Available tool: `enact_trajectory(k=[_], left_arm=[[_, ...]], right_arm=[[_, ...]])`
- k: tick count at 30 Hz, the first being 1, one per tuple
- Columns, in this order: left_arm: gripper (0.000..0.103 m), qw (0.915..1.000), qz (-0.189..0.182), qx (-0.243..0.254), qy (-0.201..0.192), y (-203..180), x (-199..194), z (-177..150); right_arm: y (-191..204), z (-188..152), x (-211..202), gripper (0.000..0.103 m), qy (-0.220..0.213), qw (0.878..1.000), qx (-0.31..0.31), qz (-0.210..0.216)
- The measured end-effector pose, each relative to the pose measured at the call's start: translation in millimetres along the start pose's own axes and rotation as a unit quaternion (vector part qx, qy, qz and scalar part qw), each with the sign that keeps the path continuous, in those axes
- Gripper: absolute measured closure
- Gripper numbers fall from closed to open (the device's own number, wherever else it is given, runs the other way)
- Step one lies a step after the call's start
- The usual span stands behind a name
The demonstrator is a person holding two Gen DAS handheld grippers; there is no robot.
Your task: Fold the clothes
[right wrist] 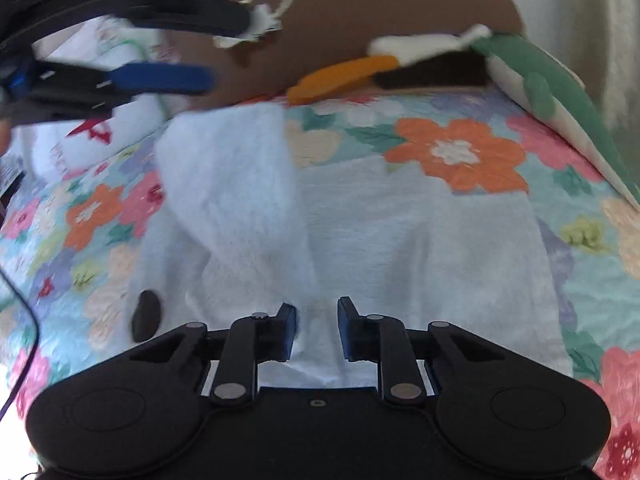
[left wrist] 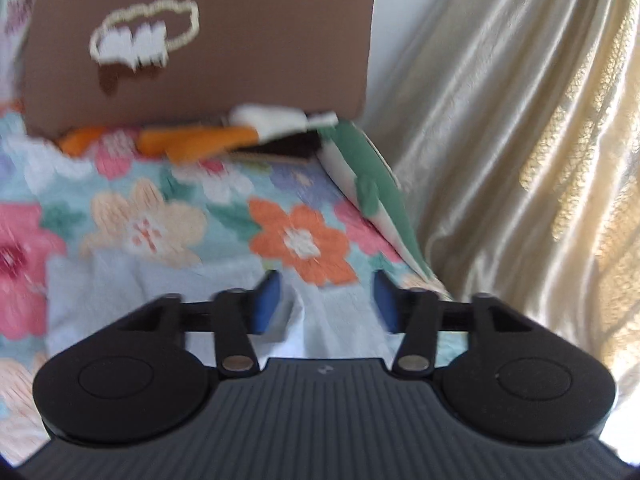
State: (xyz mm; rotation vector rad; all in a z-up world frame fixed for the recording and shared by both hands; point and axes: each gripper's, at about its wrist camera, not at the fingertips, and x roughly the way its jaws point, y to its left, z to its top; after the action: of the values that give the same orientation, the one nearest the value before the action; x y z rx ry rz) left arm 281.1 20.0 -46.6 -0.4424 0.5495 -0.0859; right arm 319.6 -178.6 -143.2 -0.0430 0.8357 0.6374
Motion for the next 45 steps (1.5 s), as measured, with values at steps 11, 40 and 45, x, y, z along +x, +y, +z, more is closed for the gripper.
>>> enact_trajectory(k=[11, 40, 45], left_arm=[[0.030, 0.9924, 0.102, -0.006, 0.069, 63, 0, -47], [0.032, 0.9844, 0.078, 0.088, 0.131, 49, 10, -93], [0.030, 0.9885, 0.028, 0.110, 0.100, 17, 37, -76]], right_arm=[[-17, 9, -10, 0.082, -0.014, 1.000, 0.012, 0.002], [-68, -6, -9, 0.077, 0.010, 0.991, 0.123, -0.057], [-41, 5, -20, 0.097, -0.017, 0.999, 0.019, -0.034]])
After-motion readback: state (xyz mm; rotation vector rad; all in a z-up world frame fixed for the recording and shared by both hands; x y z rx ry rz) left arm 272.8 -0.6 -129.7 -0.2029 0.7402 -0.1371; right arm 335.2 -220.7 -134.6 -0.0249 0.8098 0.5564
